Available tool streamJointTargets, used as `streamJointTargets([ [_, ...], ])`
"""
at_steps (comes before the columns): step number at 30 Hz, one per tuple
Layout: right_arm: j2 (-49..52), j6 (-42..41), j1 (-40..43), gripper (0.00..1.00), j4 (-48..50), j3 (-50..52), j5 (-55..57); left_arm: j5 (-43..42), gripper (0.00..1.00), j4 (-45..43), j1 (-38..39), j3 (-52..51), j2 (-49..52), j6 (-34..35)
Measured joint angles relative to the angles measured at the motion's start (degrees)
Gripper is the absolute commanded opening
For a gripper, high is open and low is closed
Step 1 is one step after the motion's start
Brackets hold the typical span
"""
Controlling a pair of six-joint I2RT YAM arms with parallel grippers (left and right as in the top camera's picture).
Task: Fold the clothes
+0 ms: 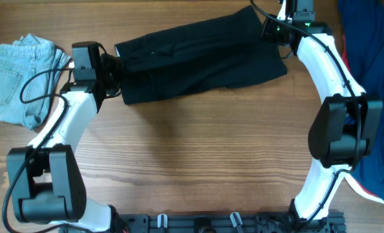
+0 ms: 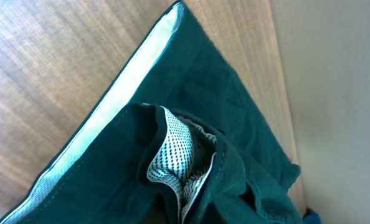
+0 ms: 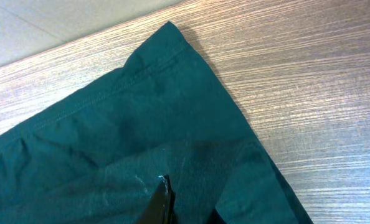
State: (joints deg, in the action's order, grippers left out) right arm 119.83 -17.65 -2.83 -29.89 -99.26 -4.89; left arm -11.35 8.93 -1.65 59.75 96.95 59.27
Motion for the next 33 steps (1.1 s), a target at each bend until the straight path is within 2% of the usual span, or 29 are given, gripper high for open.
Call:
streamJointTargets([
  [1, 0.11, 0.0, 0.0, 0.33, 0.42, 0.0, 0.0, 0.04, 0.39, -1.22, 0.0, 0.0, 0.46, -0.02],
  [2, 0.15, -0.09, -0.02, 0.68, 1.57, 0.0, 0.22, 0.28, 0.79, -1.77, 0.0, 0.0, 0.72, 0.02],
  [3, 0.17, 0.44, 0.13, 0.99, 3.02, 0.0, 0.48, 1.46, 1.0, -3.82, -0.15, -0.02, 1.27, -0.15],
  [8, 1.38, 0.68, 0.74, 1.0, 7.13, -0.13, -2.69, 3.82, 1.0, -10.45, -0.98, -0.07, 2.27, -3.02],
  [10, 1.42, 0.66, 0.9, 0.99, 3.91, -0.28, -2.29, 3.13, 1.0, -9.29, -0.98, 0.02, 2.27, -3.41],
  [14, 1.46, 0.7, 2.51, 0.97, -4.28, -0.35, -0.63, 0.46, 1.0, -1.09, -0.98, 0.11, 2.38, -3.69],
  [17, 1.46, 5.22, 4.02, 0.68, -10.45, -0.37, -2.21, -2.51, 1.0, 1.27, -0.61, 0.07, 2.49, -4.24],
  [18, 1.46, 6.64, 4.02, 0.52, -10.62, -0.37, -2.64, -3.52, 1.0, 0.59, 0.0, 0.07, 2.49, -5.01],
  [19, 1.46, 8.39, 3.89, 0.48, -10.6, -0.37, -2.95, -4.22, 1.0, -0.81, 0.96, 0.04, 2.49, -6.32],
  [23, 2.21, 8.55, 3.76, 0.56, -10.62, 0.13, -2.75, -2.78, 1.0, -3.56, 6.45, 0.04, 2.73, -10.14],
  [27, 7.69, 8.55, 3.74, 0.57, -10.82, 1.53, -2.78, 0.52, 1.0, -12.66, 7.63, 0.13, 7.72, -12.41],
  [30, 9.4, 9.62, 3.91, 0.56, -10.6, 1.62, -3.67, 1.55, 1.0, -14.53, 7.65, 0.11, 12.5, -14.47],
  [31, 9.4, 10.32, 3.91, 0.53, -10.8, 1.62, -3.89, 1.86, 1.0, -14.53, 7.65, 0.11, 13.88, -14.82],
  [33, 9.4, 10.91, 3.91, 0.41, -12.39, 1.46, -4.13, 1.95, 1.0, -11.72, 7.65, 1.27, 14.73, -15.93],
])
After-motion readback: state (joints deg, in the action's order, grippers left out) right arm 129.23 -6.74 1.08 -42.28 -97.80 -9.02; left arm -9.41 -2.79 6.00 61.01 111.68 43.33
